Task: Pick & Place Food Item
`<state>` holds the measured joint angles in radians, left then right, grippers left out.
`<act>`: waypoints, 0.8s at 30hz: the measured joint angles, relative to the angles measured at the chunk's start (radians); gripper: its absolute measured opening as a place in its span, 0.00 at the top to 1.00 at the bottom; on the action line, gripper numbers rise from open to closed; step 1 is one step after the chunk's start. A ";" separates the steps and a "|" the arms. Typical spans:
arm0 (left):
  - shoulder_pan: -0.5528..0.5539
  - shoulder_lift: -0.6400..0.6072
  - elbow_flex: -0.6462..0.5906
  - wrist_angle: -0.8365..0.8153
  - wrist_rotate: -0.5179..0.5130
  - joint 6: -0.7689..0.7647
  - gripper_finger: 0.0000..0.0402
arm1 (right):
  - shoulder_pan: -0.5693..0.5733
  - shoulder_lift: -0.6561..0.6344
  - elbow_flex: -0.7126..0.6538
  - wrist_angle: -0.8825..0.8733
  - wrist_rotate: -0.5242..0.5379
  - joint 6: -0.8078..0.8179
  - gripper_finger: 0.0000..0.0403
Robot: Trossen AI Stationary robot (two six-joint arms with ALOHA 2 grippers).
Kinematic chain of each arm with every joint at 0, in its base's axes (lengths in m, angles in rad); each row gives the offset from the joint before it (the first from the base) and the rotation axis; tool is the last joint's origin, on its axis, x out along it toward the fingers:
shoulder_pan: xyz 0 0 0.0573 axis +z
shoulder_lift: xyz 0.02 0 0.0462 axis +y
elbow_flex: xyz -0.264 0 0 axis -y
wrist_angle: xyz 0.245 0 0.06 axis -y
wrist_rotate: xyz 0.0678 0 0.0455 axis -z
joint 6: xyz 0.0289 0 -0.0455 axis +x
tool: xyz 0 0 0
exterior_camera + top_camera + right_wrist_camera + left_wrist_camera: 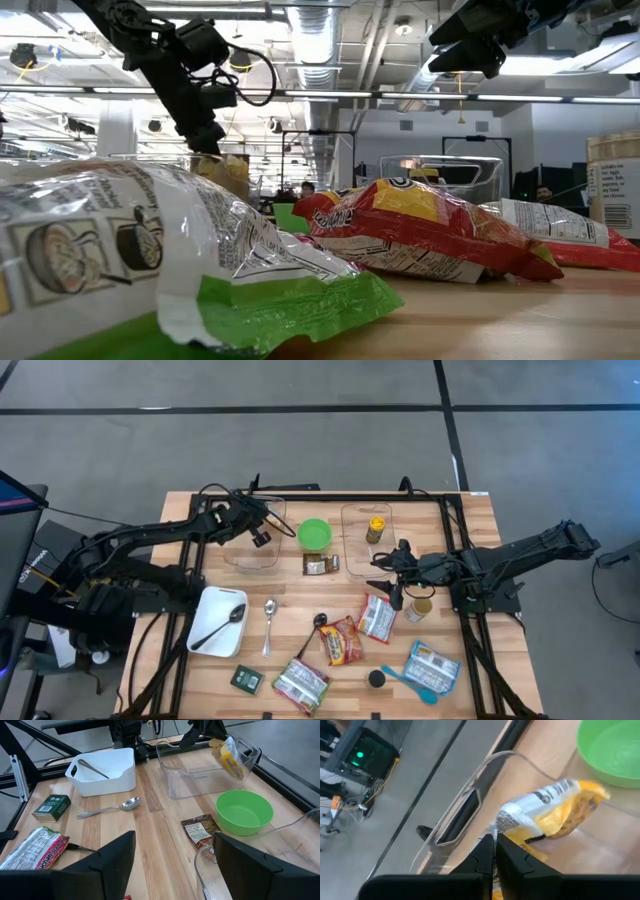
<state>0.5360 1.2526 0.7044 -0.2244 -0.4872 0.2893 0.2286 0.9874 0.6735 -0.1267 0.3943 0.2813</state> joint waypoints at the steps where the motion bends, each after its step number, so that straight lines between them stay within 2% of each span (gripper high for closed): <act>1: 0.005 0.000 0.000 0.000 0.000 0.000 0.99 | 0.000 0.000 0.000 0.000 0.000 0.000 0.35; 5: 0.023 0.000 0.000 -0.017 0.001 0.000 0.99 | 0.000 0.000 0.000 0.000 0.000 0.000 0.35; 14: 0.044 0.000 0.000 -0.051 0.007 -0.002 0.92 | 0.000 0.000 0.000 0.000 0.000 0.000 0.35; 24: 0.044 -0.001 0.000 -0.056 0.101 -0.002 0.85 | 0.000 0.000 0.000 0.000 0.000 0.000 0.35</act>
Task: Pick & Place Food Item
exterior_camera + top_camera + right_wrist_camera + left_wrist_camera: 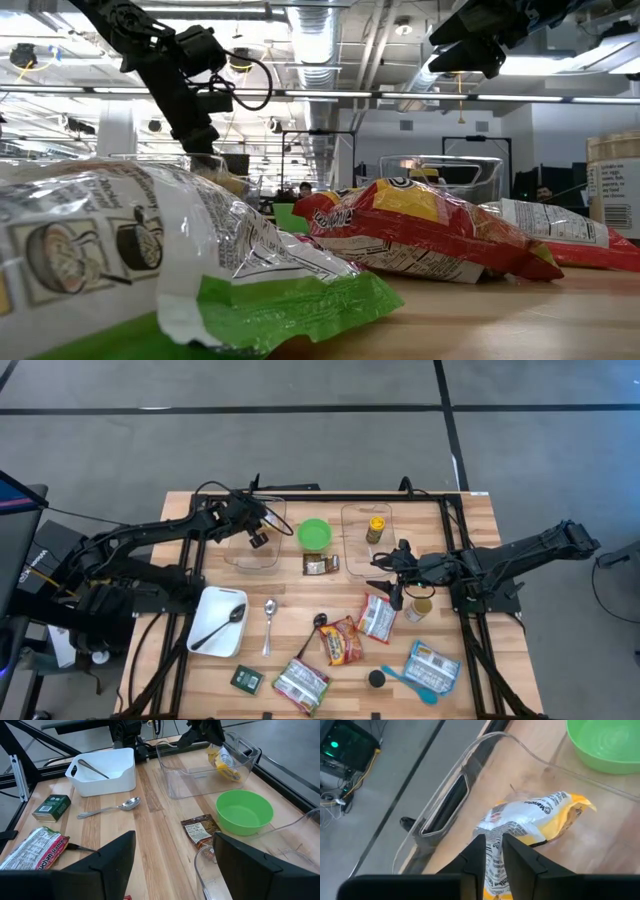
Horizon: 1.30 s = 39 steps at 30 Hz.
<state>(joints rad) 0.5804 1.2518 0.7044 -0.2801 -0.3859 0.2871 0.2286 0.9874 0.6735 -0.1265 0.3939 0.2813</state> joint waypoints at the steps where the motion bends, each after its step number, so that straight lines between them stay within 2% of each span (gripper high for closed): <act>1: 0.000 0.000 0.000 -0.005 0.000 0.000 0.84 | 0.000 0.000 0.000 0.000 0.000 0.000 0.35; 11: 0.000 0.000 0.000 -0.138 0.019 -0.010 0.73 | 0.000 0.000 0.000 0.000 0.000 0.000 0.35; 18: 0.000 0.000 0.000 -0.150 0.122 -0.022 0.72 | 0.000 0.000 0.000 0.000 0.000 0.000 0.35; 24: 0.000 -0.001 0.000 -0.147 0.133 -0.066 0.73 | 0.000 0.000 0.000 0.000 0.000 0.000 0.35; 31: 0.000 -0.043 0.000 -0.108 0.283 -0.113 0.73 | 0.000 0.000 0.000 0.000 0.000 0.000 0.35; 39: -0.040 -0.189 0.000 -0.008 0.442 -0.201 0.73 | 0.000 0.000 0.000 0.000 0.000 0.000 0.35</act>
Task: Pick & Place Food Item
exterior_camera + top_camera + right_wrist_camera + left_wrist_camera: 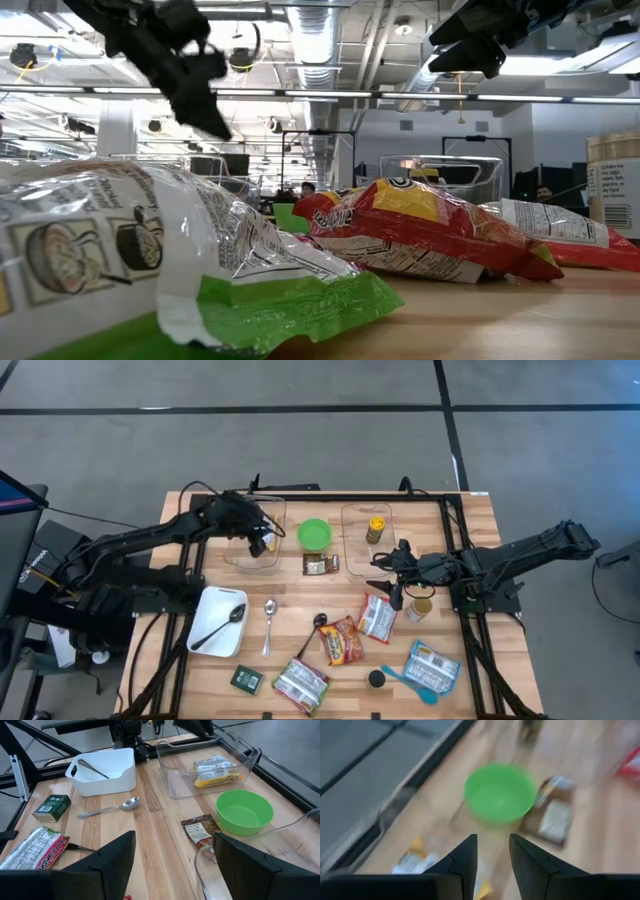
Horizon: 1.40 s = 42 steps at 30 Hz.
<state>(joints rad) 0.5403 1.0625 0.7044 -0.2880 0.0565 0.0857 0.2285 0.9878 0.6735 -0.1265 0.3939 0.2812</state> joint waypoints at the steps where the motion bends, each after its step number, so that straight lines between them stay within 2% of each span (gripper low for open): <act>1: -0.010 -0.021 0.000 0.018 0.018 -0.016 0.73 | 0.000 0.000 0.000 0.000 0.000 0.000 0.35; 8: -0.130 -0.139 0.000 0.159 0.126 -0.069 0.73 | 0.000 0.000 0.000 0.000 0.000 0.000 0.35; 12: -0.238 -0.168 0.000 0.222 0.140 -0.069 0.73 | 0.000 0.000 0.000 0.000 0.000 0.000 0.35; 19: -0.432 -0.153 0.000 0.280 0.142 -0.069 0.73 | 0.000 0.000 0.000 -0.002 0.000 0.000 0.35; 26: -0.572 -0.101 0.000 0.285 0.141 -0.068 0.73 | 0.000 0.000 0.000 -0.017 -0.001 0.028 0.35; 31: -0.630 -0.030 0.000 0.314 0.125 -0.068 0.73 | 0.000 0.000 0.000 -0.089 -0.010 0.158 0.35; 37: -0.642 0.034 0.000 0.335 0.105 -0.065 0.73 | 0.000 -0.014 0.000 -0.175 -0.090 0.302 0.35; 42: -0.640 0.046 0.000 0.338 0.105 -0.065 0.73 | 0.001 -0.040 0.032 -0.343 -0.108 0.426 0.35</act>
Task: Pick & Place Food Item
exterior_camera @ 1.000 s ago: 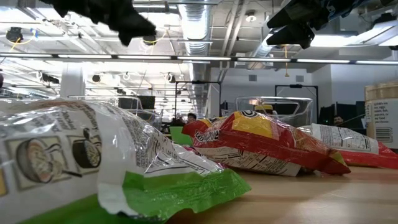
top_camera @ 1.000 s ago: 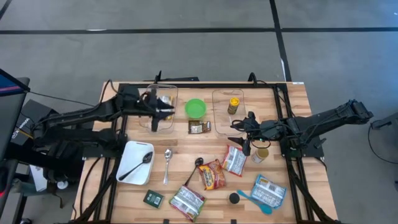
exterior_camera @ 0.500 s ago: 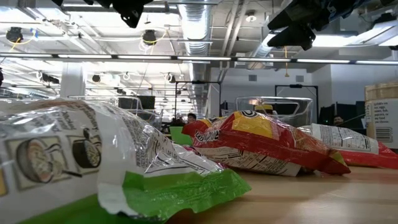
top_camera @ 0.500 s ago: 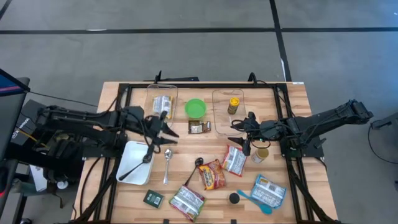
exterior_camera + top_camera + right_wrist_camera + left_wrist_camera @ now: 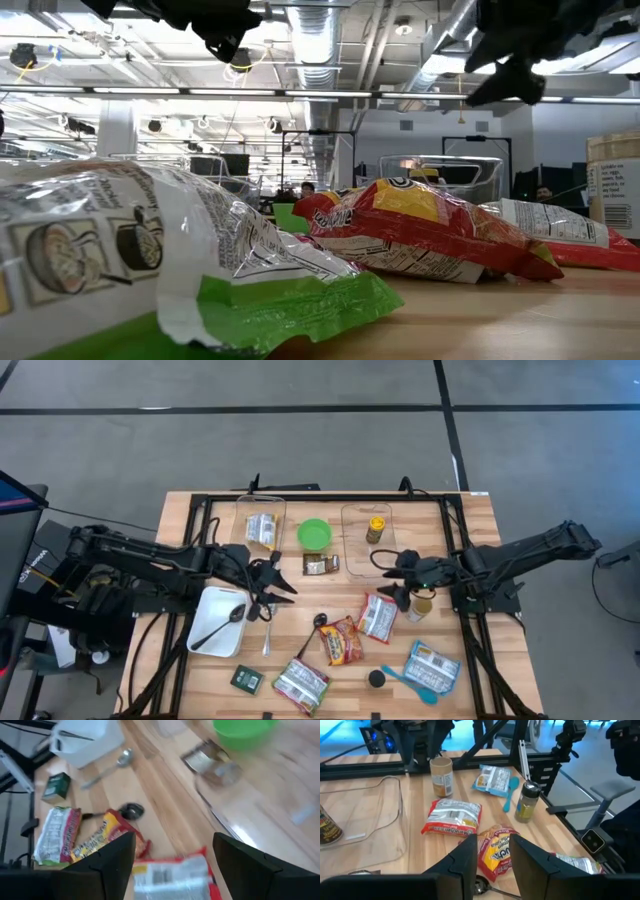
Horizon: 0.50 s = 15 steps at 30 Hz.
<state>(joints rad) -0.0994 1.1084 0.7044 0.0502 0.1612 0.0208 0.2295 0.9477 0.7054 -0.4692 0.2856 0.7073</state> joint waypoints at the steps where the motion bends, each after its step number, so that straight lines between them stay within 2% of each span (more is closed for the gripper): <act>1: 0.000 0.000 0.000 0.004 0.000 0.000 0.73 | 0.000 -0.003 0.013 -0.042 0.002 0.022 0.35; 9: 0.000 -0.005 0.000 0.004 0.000 0.000 0.73 | 0.012 -0.006 0.124 -0.363 0.000 0.223 0.35; 15: 0.000 -0.005 0.000 0.004 0.000 0.000 0.73 | 0.069 -0.006 0.193 -0.565 0.000 0.374 0.35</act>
<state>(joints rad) -0.0990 1.1034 0.7044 0.0540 0.1612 0.0208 0.2988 0.9421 0.8982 -1.0343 0.2852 1.0813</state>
